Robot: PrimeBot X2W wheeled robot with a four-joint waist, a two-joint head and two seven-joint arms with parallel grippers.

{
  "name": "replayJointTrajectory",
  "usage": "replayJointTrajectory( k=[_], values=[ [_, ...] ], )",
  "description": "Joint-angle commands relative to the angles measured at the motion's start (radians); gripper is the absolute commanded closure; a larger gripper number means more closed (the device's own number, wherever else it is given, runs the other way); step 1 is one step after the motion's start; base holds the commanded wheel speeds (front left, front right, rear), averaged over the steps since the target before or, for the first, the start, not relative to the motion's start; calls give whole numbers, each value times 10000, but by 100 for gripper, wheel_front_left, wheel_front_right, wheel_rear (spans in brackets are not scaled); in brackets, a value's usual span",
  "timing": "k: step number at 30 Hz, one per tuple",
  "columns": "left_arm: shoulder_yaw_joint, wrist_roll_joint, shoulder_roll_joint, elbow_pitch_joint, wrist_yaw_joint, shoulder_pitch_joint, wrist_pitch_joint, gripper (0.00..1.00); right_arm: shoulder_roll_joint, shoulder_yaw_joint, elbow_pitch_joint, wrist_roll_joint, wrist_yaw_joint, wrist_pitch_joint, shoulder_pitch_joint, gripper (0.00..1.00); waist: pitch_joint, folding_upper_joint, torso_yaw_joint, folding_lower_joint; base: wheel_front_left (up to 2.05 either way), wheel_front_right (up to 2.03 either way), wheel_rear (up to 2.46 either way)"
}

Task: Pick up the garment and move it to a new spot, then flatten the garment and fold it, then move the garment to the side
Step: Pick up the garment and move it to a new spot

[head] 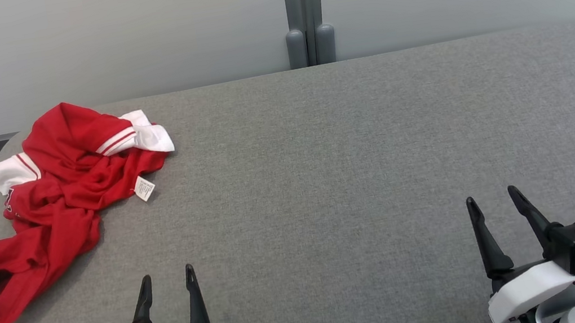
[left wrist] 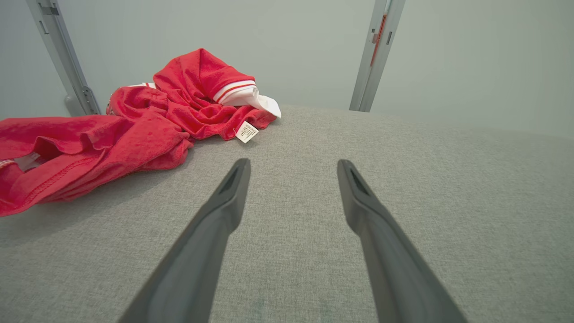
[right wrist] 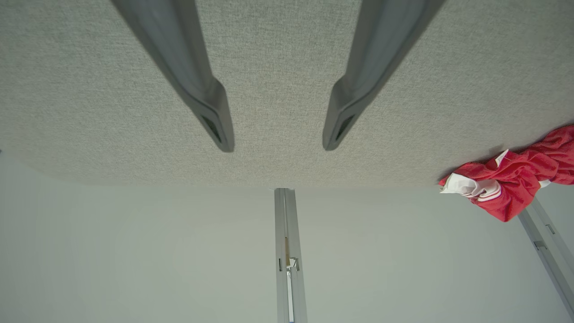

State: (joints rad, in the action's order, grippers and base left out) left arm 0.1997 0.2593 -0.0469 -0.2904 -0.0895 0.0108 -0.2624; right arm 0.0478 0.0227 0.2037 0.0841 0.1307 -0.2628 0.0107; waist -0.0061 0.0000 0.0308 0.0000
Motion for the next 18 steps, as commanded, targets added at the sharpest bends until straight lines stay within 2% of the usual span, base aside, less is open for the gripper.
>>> replayJointTrajectory(
  k=[1,6,15,18],
  values=[
    [40,56,-62,-18,-15,184,-38,0,43,-77,-31,-59,1,-32,-18,0,1,0,113,0,0,0,0],
    [168,132,-62,-15,0,342,-37,0,40,-321,-160,-88,1,-32,249,0,-42,0,1127,0,0,0,0],
    [-264,-138,-59,72,-30,447,-24,0,36,-192,-282,44,1,-32,-1,0,-88,0,4054,0,0,0,0],
    [-504,-140,-58,179,-62,345,-24,0,36,70,-257,101,1,-32,-129,0,-5,0,4707,0,0,0,0]
  ],
)
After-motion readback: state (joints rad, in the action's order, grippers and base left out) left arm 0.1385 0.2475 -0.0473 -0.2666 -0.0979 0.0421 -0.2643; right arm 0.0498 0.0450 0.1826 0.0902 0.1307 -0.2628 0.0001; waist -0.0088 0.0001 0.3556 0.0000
